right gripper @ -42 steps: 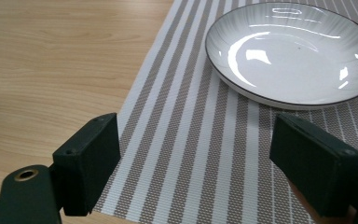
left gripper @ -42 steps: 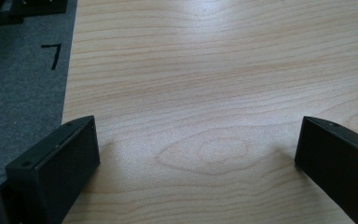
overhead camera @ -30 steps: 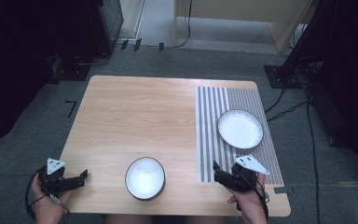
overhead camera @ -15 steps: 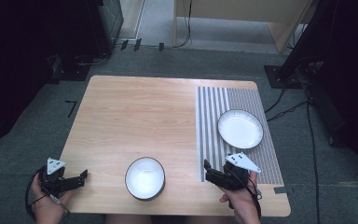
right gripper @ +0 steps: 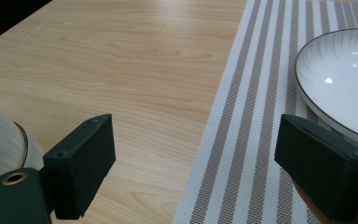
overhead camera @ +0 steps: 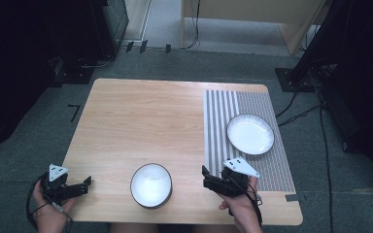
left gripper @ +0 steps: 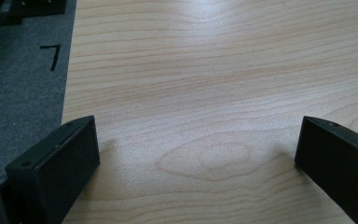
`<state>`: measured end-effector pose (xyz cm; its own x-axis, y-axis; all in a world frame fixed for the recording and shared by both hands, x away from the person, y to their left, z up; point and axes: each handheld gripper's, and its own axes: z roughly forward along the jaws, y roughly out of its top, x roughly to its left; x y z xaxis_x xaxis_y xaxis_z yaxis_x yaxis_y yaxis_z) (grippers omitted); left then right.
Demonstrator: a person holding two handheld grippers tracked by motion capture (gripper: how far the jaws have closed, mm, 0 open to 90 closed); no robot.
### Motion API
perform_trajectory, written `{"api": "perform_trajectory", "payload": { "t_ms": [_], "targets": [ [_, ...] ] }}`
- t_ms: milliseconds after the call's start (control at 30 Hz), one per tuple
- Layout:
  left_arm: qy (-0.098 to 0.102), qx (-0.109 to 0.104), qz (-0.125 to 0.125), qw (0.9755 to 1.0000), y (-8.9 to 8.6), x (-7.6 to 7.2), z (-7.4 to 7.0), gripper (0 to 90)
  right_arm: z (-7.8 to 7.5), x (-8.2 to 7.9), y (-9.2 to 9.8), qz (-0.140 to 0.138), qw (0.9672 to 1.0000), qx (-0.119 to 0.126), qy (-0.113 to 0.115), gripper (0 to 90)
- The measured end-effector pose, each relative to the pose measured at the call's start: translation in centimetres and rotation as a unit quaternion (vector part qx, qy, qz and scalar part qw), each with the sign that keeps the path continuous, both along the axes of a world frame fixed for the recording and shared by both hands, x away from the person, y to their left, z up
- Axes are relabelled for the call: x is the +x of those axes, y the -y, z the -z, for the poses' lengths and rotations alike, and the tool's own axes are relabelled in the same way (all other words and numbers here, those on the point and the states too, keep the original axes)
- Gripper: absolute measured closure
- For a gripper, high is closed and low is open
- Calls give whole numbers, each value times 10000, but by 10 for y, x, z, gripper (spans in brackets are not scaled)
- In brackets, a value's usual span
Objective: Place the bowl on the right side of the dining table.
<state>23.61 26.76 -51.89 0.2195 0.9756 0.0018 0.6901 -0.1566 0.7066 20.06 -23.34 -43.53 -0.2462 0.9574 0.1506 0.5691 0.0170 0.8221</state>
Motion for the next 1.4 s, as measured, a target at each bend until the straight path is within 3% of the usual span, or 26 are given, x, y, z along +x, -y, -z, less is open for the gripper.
{"api": "perform_trajectory", "payload": {
  "t_ms": [1400],
  "targets": [
    [1, 2, 0, 10000, 0, 0, 0, 0, -10, 7, -68, -507, 9986, 116, 66, 141]
  ]
}}
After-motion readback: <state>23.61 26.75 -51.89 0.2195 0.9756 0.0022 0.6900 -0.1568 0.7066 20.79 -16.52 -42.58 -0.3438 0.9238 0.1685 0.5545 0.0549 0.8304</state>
